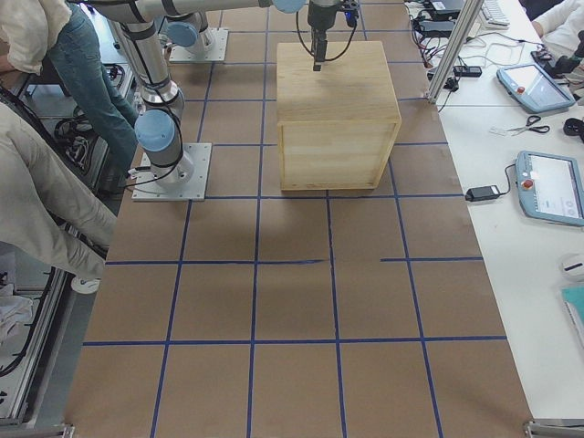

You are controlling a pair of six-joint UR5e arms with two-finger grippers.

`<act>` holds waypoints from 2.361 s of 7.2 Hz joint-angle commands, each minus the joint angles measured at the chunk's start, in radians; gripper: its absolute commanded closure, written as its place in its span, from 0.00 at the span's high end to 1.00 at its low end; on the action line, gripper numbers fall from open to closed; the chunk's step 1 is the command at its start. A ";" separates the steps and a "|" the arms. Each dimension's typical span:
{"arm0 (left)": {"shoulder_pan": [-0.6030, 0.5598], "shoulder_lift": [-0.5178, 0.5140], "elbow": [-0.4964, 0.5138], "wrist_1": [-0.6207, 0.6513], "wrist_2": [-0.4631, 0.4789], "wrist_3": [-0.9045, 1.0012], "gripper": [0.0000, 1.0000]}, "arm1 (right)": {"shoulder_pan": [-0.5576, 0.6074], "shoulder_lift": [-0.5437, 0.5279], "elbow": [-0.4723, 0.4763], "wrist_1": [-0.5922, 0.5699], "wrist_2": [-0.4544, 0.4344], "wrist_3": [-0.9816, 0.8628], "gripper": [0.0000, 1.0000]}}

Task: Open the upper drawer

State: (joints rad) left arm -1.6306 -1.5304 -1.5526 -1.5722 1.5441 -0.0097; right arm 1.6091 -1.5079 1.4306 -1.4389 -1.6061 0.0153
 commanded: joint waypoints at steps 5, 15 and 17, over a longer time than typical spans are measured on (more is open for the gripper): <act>-0.095 -0.100 0.011 0.114 -0.022 -0.106 1.00 | 0.000 0.000 0.001 0.000 0.000 0.000 1.00; -0.310 -0.349 0.023 0.461 -0.193 -0.276 1.00 | 0.000 0.000 0.001 0.000 0.000 0.000 1.00; -0.310 -0.369 0.023 0.480 -0.190 -0.266 1.00 | 0.000 0.000 -0.001 0.000 0.000 0.000 1.00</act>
State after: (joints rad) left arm -1.9403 -1.8880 -1.5285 -1.1076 1.3528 -0.2864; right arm 1.6091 -1.5079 1.4303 -1.4389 -1.6061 0.0154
